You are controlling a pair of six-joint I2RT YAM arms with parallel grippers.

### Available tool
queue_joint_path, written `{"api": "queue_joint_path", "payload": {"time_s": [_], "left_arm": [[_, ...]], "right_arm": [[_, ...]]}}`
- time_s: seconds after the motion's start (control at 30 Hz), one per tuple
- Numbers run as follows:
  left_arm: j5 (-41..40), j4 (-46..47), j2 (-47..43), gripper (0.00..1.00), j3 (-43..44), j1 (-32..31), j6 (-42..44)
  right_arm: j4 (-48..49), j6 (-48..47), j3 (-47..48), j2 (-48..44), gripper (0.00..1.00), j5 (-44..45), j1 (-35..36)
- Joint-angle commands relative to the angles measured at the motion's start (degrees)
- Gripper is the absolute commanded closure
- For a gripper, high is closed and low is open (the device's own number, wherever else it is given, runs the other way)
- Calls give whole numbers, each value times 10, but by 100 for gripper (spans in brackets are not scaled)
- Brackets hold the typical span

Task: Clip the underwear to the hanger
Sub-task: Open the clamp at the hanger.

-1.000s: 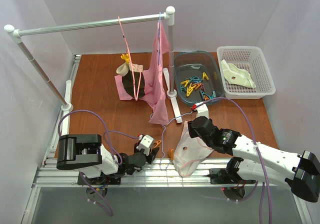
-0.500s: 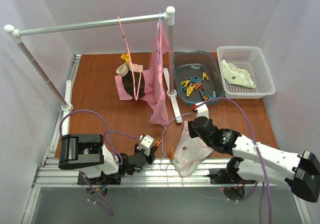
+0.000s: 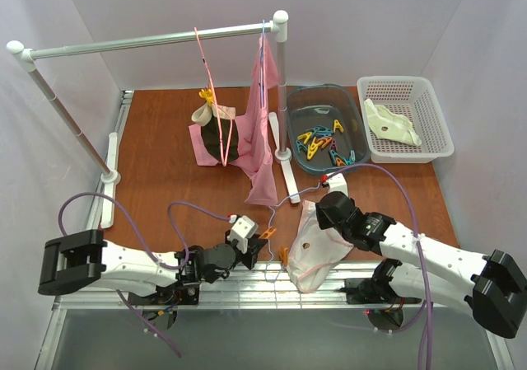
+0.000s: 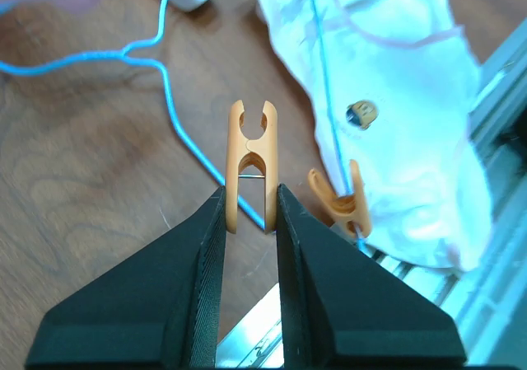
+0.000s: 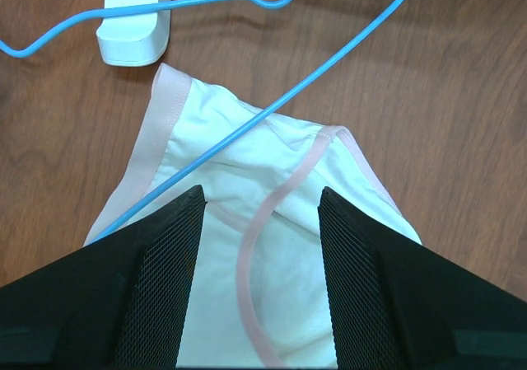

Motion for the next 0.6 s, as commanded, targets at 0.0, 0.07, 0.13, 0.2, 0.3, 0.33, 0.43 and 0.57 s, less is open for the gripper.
{"api": "queue_joint_path", "payload": {"time_s": [0.0, 0.07, 0.13, 0.2, 0.3, 0.33, 0.43, 0.57], "left_arm": [[38, -66, -67, 82, 6, 13, 23], [55, -66, -89, 81, 2, 22, 27], [90, -50, -99, 81, -4, 35, 31], [121, -36, -88, 81, -1, 55, 37], [158, -21, -64, 81, 13, 68, 49], [168, -18, -47, 81, 26, 70, 52], [202, -13, -17, 81, 50, 83, 65], [252, -1, 10, 81, 71, 111, 74]], "right_arm": [[24, -8, 0, 5, 50, -13, -5], [24, -2, -2, 13, 50, -13, -5], [30, 4, -7, 25, 49, -21, -6], [43, 8, -12, 36, 48, -33, -5], [51, 13, -12, 49, 46, -31, -5], [51, 18, -10, 59, 45, -30, -5], [58, 24, -7, 88, 43, -36, -5], [74, 34, -8, 125, 42, -42, -5]]}}
